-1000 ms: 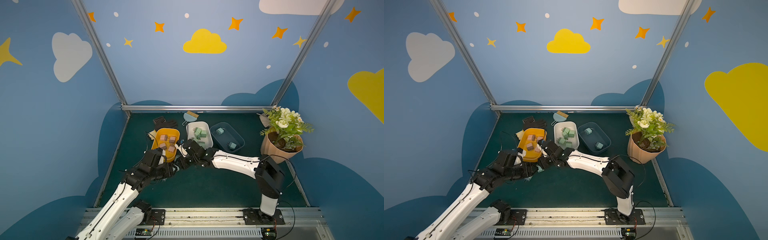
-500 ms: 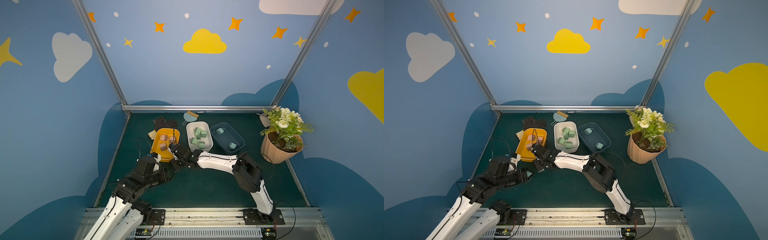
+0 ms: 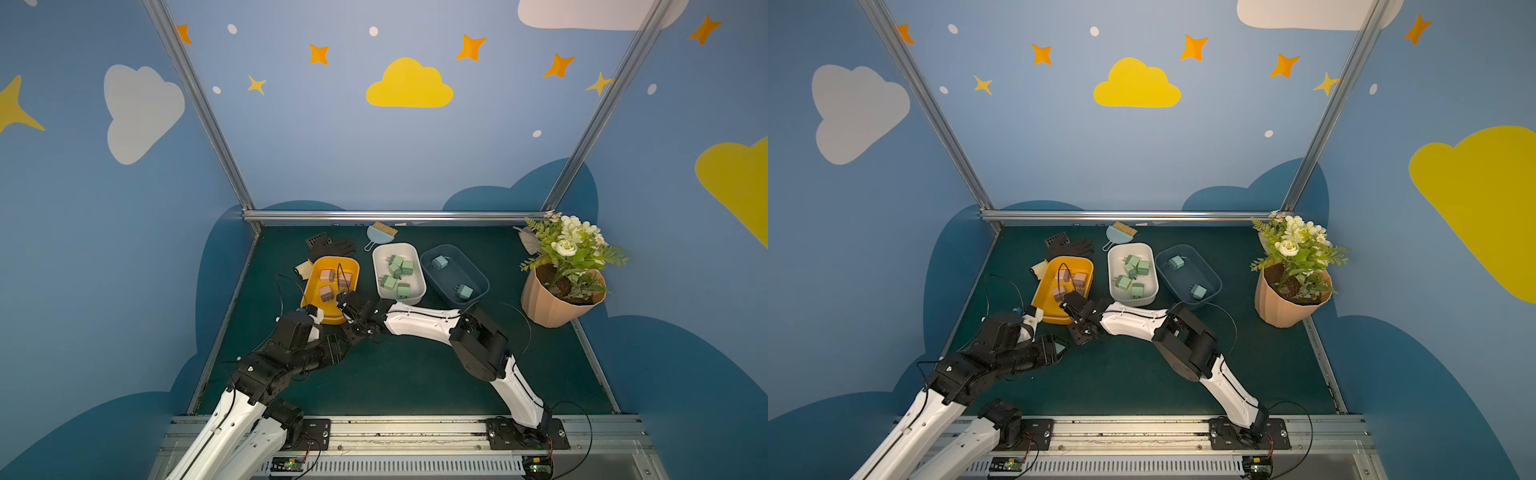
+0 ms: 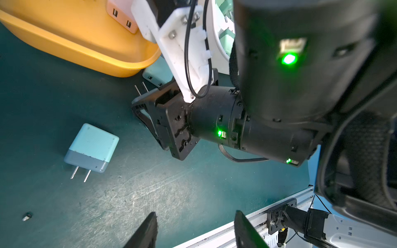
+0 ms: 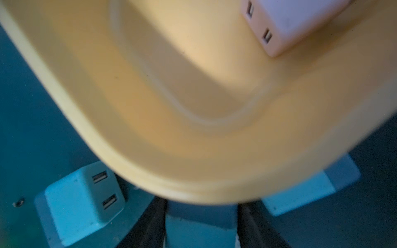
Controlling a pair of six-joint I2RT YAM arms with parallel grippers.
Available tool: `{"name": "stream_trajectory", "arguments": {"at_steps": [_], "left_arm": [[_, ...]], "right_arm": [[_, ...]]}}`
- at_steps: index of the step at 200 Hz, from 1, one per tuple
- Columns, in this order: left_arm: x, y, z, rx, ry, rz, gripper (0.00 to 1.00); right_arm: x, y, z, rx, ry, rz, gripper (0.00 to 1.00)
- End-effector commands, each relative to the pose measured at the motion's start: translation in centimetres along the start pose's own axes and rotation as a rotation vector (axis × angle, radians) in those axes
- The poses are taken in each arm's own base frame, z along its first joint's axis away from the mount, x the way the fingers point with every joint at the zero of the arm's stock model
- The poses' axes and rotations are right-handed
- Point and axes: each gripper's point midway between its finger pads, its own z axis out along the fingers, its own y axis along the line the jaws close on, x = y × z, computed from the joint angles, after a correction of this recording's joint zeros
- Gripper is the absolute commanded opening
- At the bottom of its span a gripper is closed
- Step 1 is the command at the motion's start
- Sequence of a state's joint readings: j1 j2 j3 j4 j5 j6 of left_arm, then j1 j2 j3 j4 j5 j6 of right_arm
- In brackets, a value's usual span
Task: Place the plugs by color into the storage box
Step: Pick up the plug from the center of the board, then place the plug in the storage box.
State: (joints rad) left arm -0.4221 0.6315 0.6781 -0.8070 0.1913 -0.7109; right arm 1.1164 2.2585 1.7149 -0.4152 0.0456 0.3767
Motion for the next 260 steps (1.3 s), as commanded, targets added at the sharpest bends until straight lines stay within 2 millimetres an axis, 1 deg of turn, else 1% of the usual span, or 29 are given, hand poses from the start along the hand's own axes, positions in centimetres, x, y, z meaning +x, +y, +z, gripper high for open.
{"name": "stream_trajectory", "arguments": {"at_steps": [1,25,54,86,115,145,165,184,200,210,230,260], "left_arm": [[0.2,-0.3,-0.1,0.022,0.002,0.015,0.57],[0.1,-0.3,-0.4,0.017,-0.002,0.015,0.56],[0.0,-0.2,-0.5,0.008,-0.010,0.004,0.56],[0.1,-0.1,-0.5,0.002,-0.005,-0.015,0.56],[-0.1,0.0,-0.2,-0.011,0.001,-0.021,0.55],[-0.8,-1.0,0.3,0.006,0.006,0.008,0.54],[-1.4,-1.9,0.7,0.033,0.001,0.034,0.54],[-2.2,-3.1,1.2,0.067,-0.003,0.061,0.53],[-2.8,-3.7,1.6,0.065,-0.004,0.084,0.53],[-3.3,-4.1,1.9,0.062,-0.005,0.103,0.53],[-4.3,-5.6,2.1,0.084,-0.015,0.149,0.53],[-5.7,-8.6,3.3,0.165,-0.040,0.219,0.53]], "right_arm": [[-0.2,0.2,-2.7,0.005,-0.010,-0.027,0.48],[-0.2,0.2,-4.2,0.001,-0.028,-0.040,0.44],[0.3,0.1,-5.2,-0.017,-0.052,-0.044,0.38],[0.6,0.1,-5.8,-0.027,-0.052,-0.049,0.36],[0.5,0.1,-6.7,-0.045,-0.058,-0.044,0.35],[0.5,0.2,-7.4,-0.091,-0.046,-0.031,0.35],[0.0,-0.1,-8.7,-0.107,-0.061,-0.029,0.35],[-0.4,-0.9,-10.0,-0.116,-0.079,-0.020,0.35],[-0.5,-2.1,-10.8,-0.115,-0.083,-0.002,0.35],[-0.5,-3.1,-11.3,-0.108,-0.088,0.012,0.34],[-0.5,-5.2,-12.4,-0.092,-0.100,0.027,0.34],[-1.2,-8.7,-15.0,-0.073,-0.139,0.049,0.34]]}}
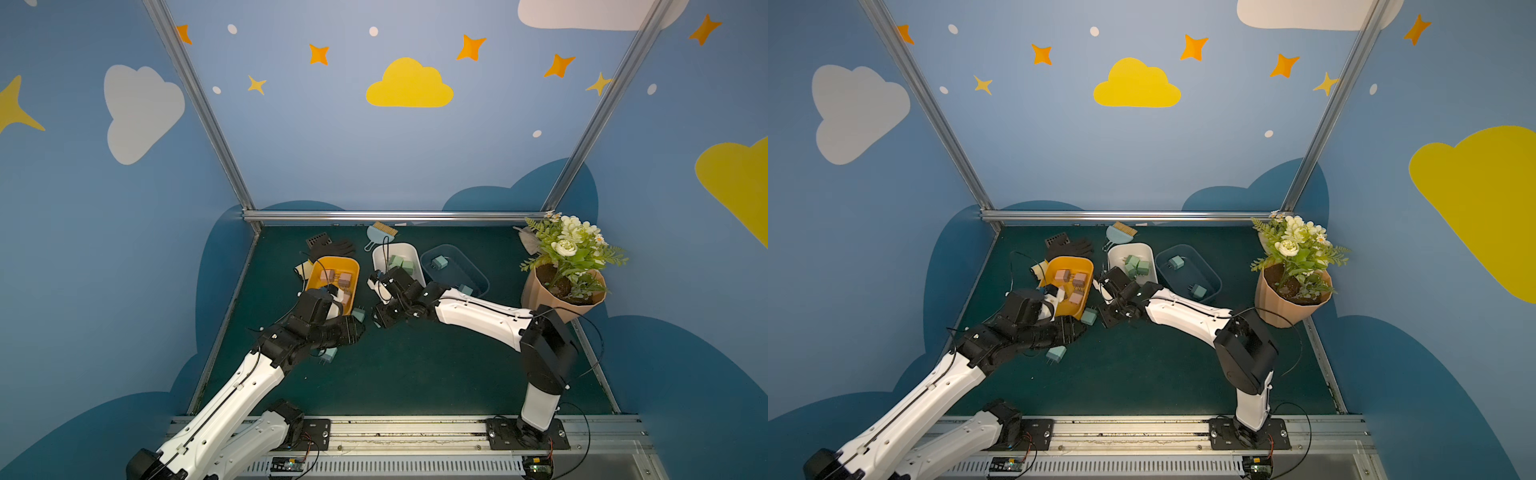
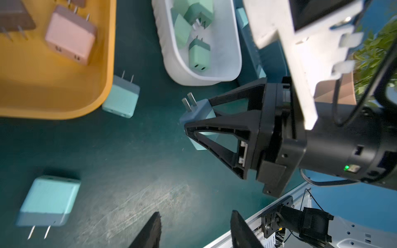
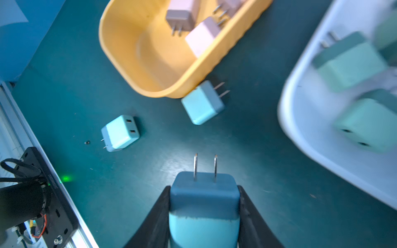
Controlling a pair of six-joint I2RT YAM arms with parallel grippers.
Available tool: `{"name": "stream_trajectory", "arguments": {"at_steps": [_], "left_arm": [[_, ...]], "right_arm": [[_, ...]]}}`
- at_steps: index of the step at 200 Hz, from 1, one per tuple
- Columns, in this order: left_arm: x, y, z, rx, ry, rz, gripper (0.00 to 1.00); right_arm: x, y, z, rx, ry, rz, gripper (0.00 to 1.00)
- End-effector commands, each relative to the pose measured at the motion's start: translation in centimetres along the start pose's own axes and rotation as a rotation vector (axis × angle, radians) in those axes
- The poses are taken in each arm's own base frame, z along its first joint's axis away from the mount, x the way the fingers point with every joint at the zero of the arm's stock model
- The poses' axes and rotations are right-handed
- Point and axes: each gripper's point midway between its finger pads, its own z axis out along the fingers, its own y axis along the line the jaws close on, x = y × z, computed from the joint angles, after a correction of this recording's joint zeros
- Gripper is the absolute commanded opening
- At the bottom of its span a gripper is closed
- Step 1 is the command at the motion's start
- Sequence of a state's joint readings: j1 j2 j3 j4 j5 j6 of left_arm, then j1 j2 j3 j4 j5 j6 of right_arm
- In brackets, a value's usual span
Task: Place the plugs by color into the storage box
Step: Place the plug in the storage box.
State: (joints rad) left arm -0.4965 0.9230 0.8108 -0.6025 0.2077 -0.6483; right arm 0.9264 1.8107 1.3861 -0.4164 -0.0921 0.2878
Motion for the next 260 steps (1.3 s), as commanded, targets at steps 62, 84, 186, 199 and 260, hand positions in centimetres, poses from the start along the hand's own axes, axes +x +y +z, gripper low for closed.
{"name": "stream_trajectory", "arguments": {"at_steps": [62,84,186,199,260], "left_arm": [[-4.2,-7.8,6.2,0.164,0.003,0.180,0.53],[-4.8,-10.0,8.9,0.200,0.038,0.186,0.54],[-4.4,-17.1,18.4,0.338,0.235,0.206,0.55],[-4.1,-17.3,18.6,0.345,0.244,0.203,0.55],[-3.6,-17.1,18.4,0.332,0.257,0.196,0.55]], "right_arm": [[-1.8,-10.9,-7.1,0.237,-0.085,0.025,0.35],[-1.4,-14.7,-7.9,0.278,-0.084,0.104,0.36],[1.3,-29.3,-6.5,0.299,-0.016,0.535,0.41],[0.9,-29.8,-6.2,0.302,-0.016,0.537,0.42],[0.0,-29.9,-6.2,0.316,0.007,0.555,0.59]]}}
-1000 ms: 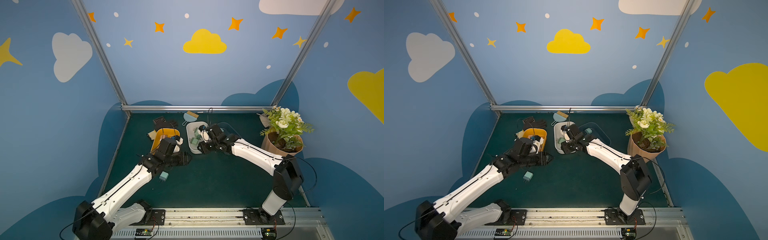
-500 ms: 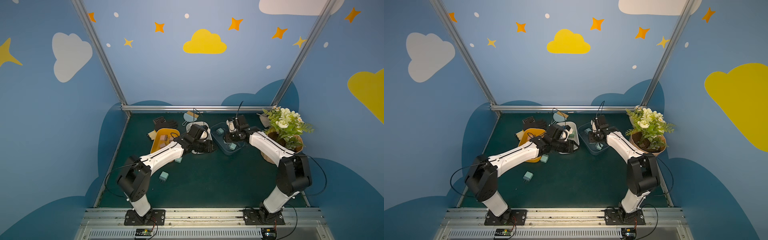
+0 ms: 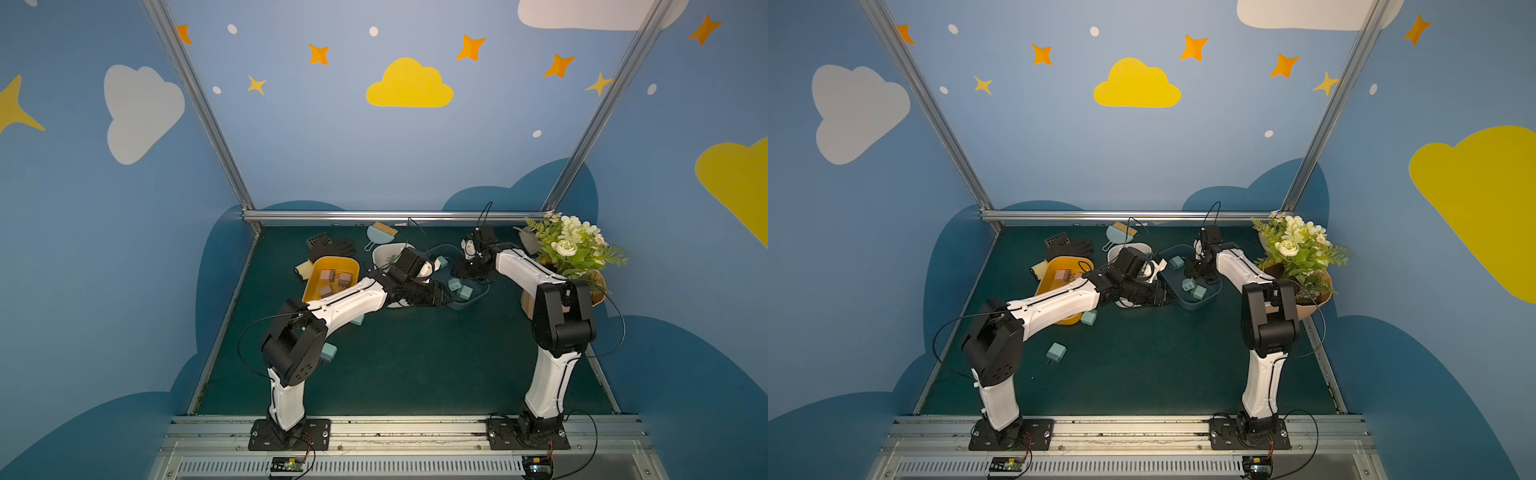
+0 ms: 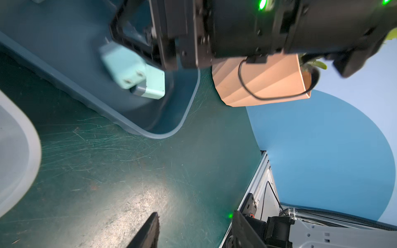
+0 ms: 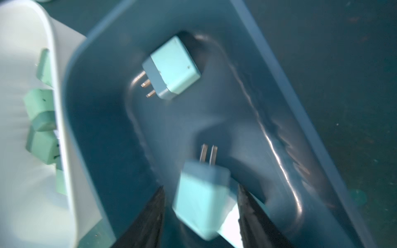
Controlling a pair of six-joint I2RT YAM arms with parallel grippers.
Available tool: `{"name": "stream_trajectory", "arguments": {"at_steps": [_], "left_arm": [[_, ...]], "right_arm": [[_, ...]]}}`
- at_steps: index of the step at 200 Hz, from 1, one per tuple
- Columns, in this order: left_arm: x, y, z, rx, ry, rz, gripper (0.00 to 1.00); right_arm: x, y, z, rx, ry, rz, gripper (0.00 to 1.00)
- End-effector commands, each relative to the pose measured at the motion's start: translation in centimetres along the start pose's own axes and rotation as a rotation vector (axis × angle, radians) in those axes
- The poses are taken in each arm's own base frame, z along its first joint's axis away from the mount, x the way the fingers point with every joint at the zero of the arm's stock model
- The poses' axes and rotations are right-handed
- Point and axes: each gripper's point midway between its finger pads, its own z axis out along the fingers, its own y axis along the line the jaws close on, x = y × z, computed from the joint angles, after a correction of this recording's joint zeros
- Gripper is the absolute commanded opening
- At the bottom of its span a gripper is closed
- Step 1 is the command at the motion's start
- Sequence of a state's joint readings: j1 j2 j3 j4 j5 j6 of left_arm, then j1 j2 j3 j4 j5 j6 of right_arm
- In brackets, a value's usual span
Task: Place the plugs by color into the storage box
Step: Place the plug in the storage box.
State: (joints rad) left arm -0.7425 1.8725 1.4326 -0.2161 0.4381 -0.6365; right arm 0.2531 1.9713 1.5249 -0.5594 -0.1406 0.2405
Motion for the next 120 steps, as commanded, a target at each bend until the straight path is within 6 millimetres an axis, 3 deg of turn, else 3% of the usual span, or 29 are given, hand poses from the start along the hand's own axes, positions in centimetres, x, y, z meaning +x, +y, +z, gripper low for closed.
{"name": "stream_trajectory", "arguments": {"at_steps": [1,51,120], "left_arm": [[-0.1,-0.8,-0.4,0.013,0.003,0.005,0.55],[0.2,-1.2,-1.2,0.017,-0.018,0.018,0.55],[1.1,-1.7,-2.6,0.018,-0.017,0.052,0.54]], "right_arm": [[0.3,0.6,-0.9,0.004,0.024,0.011,0.59],[0.7,2.3,-4.7,0.004,-0.031,-0.032,0.61],[2.6,8.2,-12.0,-0.087,-0.137,-0.136,0.61]]}}
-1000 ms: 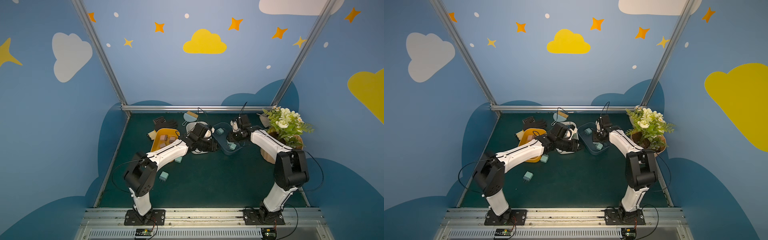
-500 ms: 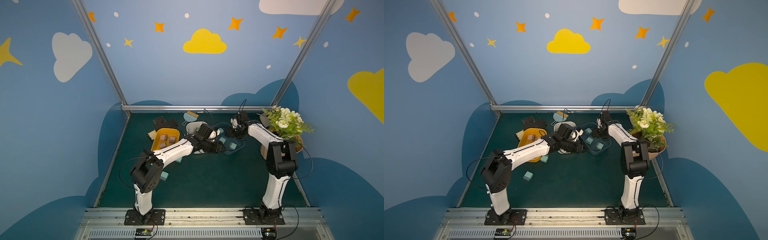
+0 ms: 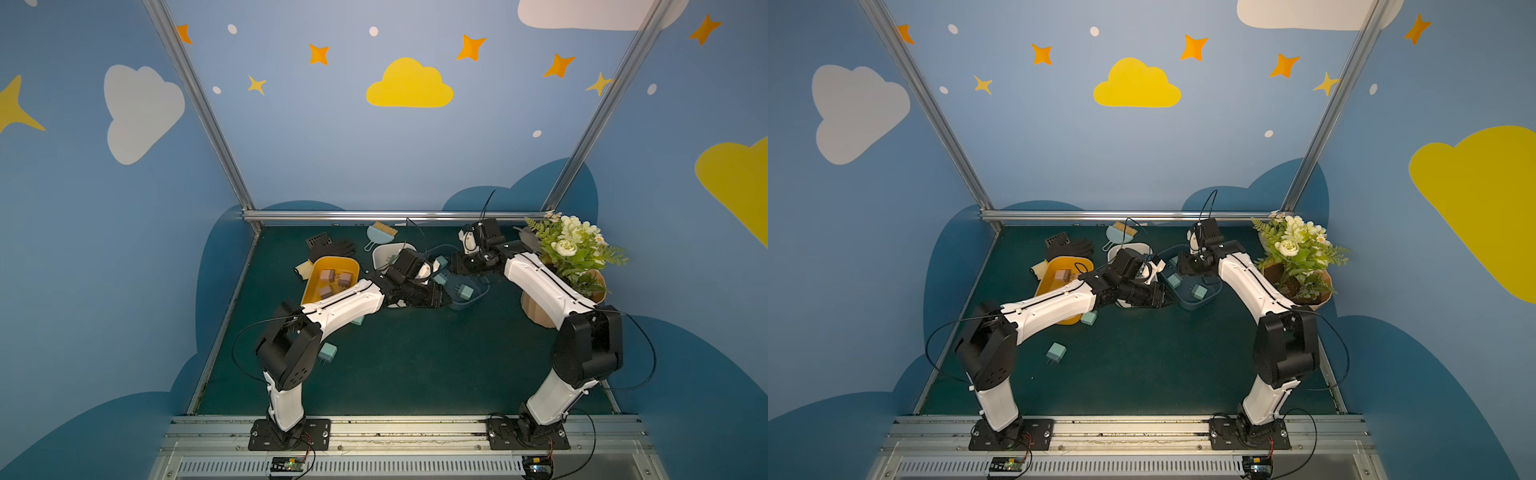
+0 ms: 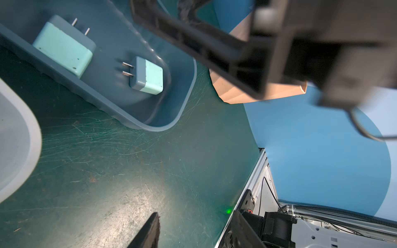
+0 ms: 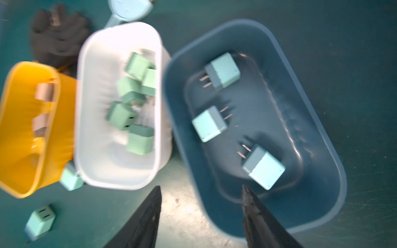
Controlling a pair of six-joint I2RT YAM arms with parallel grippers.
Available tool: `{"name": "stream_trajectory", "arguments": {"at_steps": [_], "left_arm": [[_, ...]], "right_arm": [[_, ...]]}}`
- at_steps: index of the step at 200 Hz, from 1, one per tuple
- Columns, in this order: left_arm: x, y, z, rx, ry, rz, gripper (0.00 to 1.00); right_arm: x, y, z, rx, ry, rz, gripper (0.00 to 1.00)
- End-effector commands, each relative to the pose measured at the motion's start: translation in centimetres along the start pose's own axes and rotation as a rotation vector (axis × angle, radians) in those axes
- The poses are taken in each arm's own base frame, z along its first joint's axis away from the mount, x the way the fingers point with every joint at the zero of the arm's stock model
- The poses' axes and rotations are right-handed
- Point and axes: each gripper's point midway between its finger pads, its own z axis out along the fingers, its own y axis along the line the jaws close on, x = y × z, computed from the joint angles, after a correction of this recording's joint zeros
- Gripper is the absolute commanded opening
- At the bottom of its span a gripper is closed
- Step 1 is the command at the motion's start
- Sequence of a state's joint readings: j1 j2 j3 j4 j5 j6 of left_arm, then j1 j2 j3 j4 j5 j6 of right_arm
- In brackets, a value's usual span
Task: Place the plugs by color into the storage box
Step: Place the plug in the storage box, then pick up the plug from the center of the board.
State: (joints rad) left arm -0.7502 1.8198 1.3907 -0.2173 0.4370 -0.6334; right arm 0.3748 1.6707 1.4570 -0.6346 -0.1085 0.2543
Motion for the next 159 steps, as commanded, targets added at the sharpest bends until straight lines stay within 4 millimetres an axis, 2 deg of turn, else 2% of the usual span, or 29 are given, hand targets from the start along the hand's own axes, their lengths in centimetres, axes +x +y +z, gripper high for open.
{"name": "stream_trajectory", "arguments": {"at_steps": [1,35,63,115,159], "left_arm": [[0.3,-1.1,-1.6,0.010,-0.016,0.041,0.54],[1.3,-0.9,-2.9,-0.003,-0.030,0.054,0.54],[3.2,-1.0,-4.4,-0.008,-0.034,0.096,0.54],[5.7,-0.3,-9.0,-0.073,-0.125,0.266,0.54],[7.6,2.4,-13.0,-0.239,-0.175,0.302,0.54]], "right_arm": [[1.1,2.0,-2.4,-0.024,-0.012,-0.024,0.61],[1.3,5.7,-5.3,-0.123,-0.083,-0.029,0.61],[2.2,8.0,-6.6,-0.152,-0.135,-0.053,0.62],[4.8,11.1,-6.4,-0.178,-0.170,-0.092,0.62],[6.2,14.5,-5.1,-0.225,-0.146,-0.171,0.62]]}}
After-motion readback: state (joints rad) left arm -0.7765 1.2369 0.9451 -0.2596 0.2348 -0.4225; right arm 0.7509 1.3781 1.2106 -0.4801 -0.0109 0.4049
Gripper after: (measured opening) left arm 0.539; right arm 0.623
